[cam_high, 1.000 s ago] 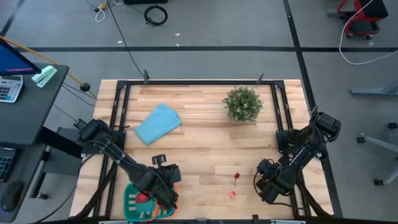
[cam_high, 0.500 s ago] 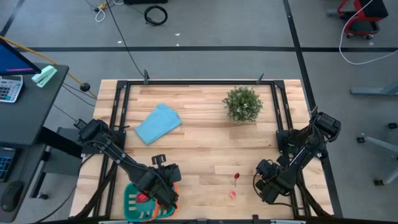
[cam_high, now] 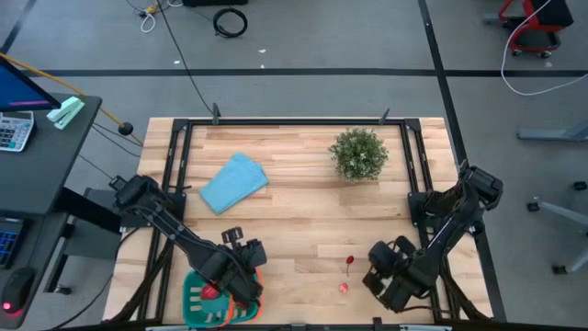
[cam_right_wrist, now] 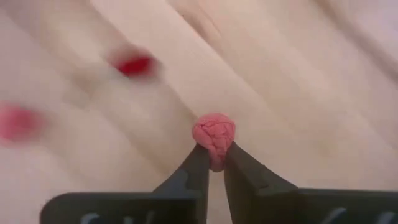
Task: Pick and placing Produce into tupperware
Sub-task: Put the pink peach into the blue basket
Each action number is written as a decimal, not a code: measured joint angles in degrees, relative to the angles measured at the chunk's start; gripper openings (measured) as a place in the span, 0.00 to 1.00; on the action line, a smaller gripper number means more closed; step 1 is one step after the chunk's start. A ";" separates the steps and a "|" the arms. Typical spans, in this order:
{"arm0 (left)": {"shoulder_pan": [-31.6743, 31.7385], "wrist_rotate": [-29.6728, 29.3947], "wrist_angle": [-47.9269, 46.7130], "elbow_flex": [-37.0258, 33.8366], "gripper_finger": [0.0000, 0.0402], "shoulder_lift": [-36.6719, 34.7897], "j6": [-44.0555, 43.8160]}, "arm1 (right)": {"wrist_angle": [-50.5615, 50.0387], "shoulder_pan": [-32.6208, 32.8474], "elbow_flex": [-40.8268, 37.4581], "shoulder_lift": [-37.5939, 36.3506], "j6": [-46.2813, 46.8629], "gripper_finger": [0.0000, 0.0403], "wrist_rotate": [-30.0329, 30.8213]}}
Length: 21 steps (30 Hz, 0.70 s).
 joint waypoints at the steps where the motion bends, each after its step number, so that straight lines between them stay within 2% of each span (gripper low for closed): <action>1: -0.02 -0.37 -0.05 0.00 0.11 -0.53 0.00 | 0.17 -0.18 1.59 0.00 -0.18 0.10 3.19; 4: -0.08 -0.93 -0.04 0.00 0.09 -3.07 0.00 | 2.50 -1.27 5.56 -0.02 -1.97 0.10 13.42; 6: -0.14 -1.36 -0.07 0.00 0.07 -5.07 0.30 | 9.41 -2.65 7.36 -0.02 -7.73 0.10 20.75; 8: -0.39 -2.21 -0.03 0.00 0.05 -7.39 1.44 | 21.23 -4.46 7.91 -0.04 -18.18 0.10 27.63; 10: -0.44 -3.90 -0.06 0.00 0.04 -9.64 1.93 | 37.39 -6.95 7.75 0.27 -33.75 0.10 29.45; 13: -0.39 -5.29 -0.06 0.00 0.03 -12.41 2.12 | 62.33 -11.83 7.64 2.81 -55.51 0.11 25.89; 16: -0.39 -5.39 -0.14 0.00 0.02 -14.05 2.63 | 80.22 -17.45 8.74 7.44 -68.82 0.11 13.14; 18: -0.41 -5.26 -0.20 0.00 0.03 -14.18 5.10 | 82.82 -20.59 11.84 11.11 -71.25 0.11 4.73; 21: -0.40 -3.77 -0.46 0.00 0.07 -14.17 7.44 | 80.12 -23.75 18.31 16.94 -73.14 0.11 -4.47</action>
